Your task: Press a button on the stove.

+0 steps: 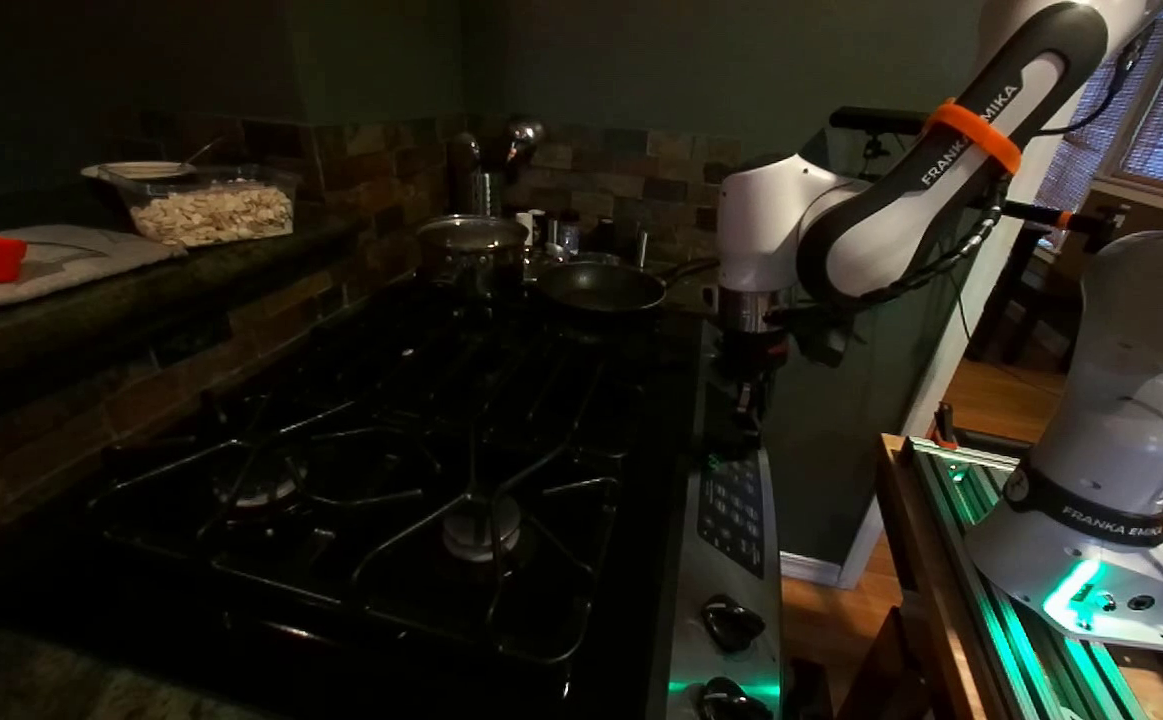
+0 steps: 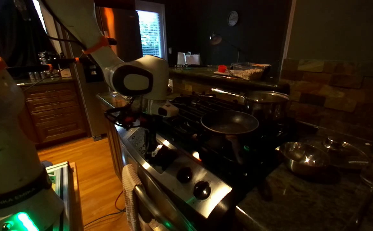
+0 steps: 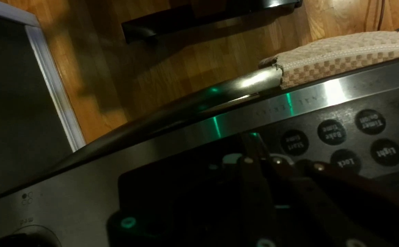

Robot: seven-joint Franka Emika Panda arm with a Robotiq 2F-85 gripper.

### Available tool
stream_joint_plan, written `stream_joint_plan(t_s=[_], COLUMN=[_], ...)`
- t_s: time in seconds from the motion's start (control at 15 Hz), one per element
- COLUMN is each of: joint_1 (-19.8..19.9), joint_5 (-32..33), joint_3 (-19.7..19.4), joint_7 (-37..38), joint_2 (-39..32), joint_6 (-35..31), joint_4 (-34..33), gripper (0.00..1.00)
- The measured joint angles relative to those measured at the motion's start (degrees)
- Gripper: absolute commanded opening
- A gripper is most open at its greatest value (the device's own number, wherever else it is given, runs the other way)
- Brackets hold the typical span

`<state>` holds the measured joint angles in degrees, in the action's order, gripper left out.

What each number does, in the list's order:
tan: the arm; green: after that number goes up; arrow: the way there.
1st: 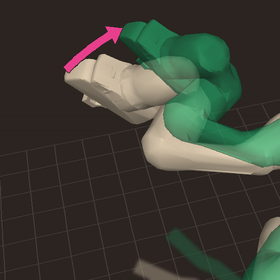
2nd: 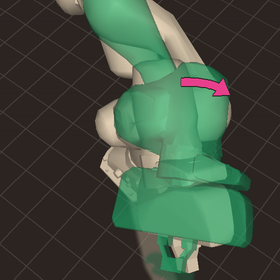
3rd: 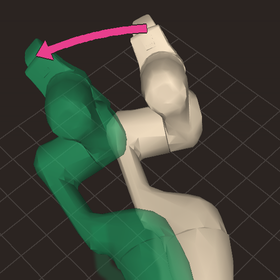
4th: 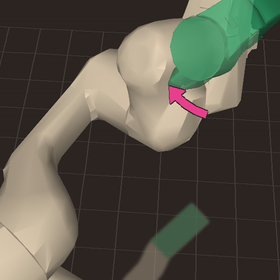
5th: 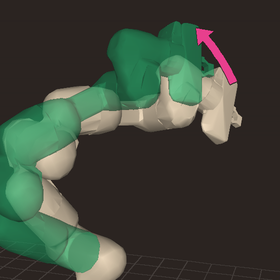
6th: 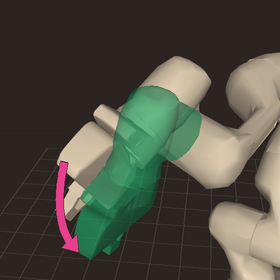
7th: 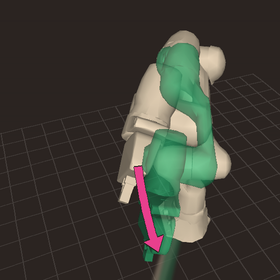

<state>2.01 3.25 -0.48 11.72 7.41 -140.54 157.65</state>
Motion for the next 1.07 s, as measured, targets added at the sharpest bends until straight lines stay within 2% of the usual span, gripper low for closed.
stream_joint_plan(t_s=[1.07], joint_1=[0.19], joint_5=[-0.41], joint_3=[0.02], joint_7=[0.17], joint_2=[-0.15], joint_6=[0.65], joint_4=[-0.32], gripper=[0.0])
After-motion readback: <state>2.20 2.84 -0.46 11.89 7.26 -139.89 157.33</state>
